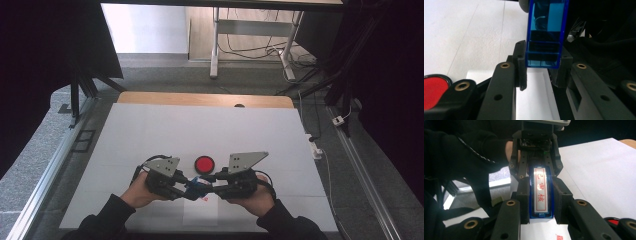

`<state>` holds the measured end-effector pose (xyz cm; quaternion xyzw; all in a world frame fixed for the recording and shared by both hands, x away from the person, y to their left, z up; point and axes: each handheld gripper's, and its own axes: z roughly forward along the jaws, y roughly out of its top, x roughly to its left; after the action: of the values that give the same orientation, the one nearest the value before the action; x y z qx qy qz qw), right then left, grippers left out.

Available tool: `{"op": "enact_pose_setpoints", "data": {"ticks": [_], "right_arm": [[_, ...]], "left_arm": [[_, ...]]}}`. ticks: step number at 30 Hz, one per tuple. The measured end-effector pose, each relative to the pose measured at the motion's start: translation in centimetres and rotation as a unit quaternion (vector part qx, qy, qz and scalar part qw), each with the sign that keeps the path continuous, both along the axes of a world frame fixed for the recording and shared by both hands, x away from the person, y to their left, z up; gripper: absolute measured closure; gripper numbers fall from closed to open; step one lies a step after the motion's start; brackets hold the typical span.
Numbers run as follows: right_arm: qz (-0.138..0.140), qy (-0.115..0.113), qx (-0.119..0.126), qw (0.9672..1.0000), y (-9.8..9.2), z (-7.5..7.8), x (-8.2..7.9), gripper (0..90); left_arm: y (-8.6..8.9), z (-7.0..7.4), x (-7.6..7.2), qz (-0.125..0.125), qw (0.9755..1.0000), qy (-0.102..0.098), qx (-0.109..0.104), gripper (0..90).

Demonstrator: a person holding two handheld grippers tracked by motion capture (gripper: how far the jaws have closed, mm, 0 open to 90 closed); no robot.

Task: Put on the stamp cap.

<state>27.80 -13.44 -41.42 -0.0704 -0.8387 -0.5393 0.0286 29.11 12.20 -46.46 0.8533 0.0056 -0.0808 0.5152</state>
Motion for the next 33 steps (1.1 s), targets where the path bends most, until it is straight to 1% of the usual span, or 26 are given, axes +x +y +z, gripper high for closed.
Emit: {"op": "enact_pose_setpoints", "data": {"ticks": [3,5,7,11,14,16,19,21,25,28,33], "right_arm": [[0.001,0.004,0.009,1.0,-0.07,-0.01,0.06,70.9],[0.0,0.005,0.011,0.9999,-0.07,-0.05,0.09,71.0],[0.0,0.004,0.009,1.0,-0.03,-0.06,0.06,70.9],[-0.003,-0.009,-0.001,1.0,0.07,0.16,-0.09,70.9],[-0.007,-0.011,-0.001,0.9999,0.05,0.22,-0.09,70.9],[-0.009,-0.011,-0.005,0.9999,0.06,0.14,-0.08,70.9],[-0.011,-0.014,-0.007,0.9998,0.11,0.08,-0.09,70.9],[-0.013,-0.015,-0.007,0.9998,0.06,0.14,-0.08,70.9],[-0.017,-0.017,-0.009,0.9997,-0.14,0.19,0.05,70.9],[-0.02,-0.018,-0.01,0.9996,-0.18,0.15,0.12,70.9],[-0.026,-0.02,-0.011,0.9994,-0.21,0.23,0.05,70.9]], "left_arm": [[0.03,0.09,-0.06,0.001,1.0,0.002,-0.005,68.9],[0.05,0.07,-0.03,0.0,1.0,0.0,-0.004,68.9],[0.05,-0.01,-0.01,0.0,1.0,-0.002,-0.002,68.8],[0.03,0.06,0.04,0.006,1.0,-0.006,0.0,67.9],[-0.05,0.04,0.01,0.011,0.9999,-0.004,-0.001,66.5],[-0.15,0.0,-0.03,0.016,0.9999,0.004,-0.005,63.5],[-0.25,-0.04,-0.07,0.021,0.9998,0.004,0.004,58.9],[-0.3,-0.12,-0.13,0.028,0.9996,0.005,0.008,54.8],[-0.28,-0.13,-0.12,0.041,0.999,0.002,0.018,49.3],[-0.25,-0.09,-0.18,0.055,0.9982,0.001,0.024,46.8],[-0.08,-0.07,-0.28,0.081,0.9959,0.0,0.04,39.9]]}}
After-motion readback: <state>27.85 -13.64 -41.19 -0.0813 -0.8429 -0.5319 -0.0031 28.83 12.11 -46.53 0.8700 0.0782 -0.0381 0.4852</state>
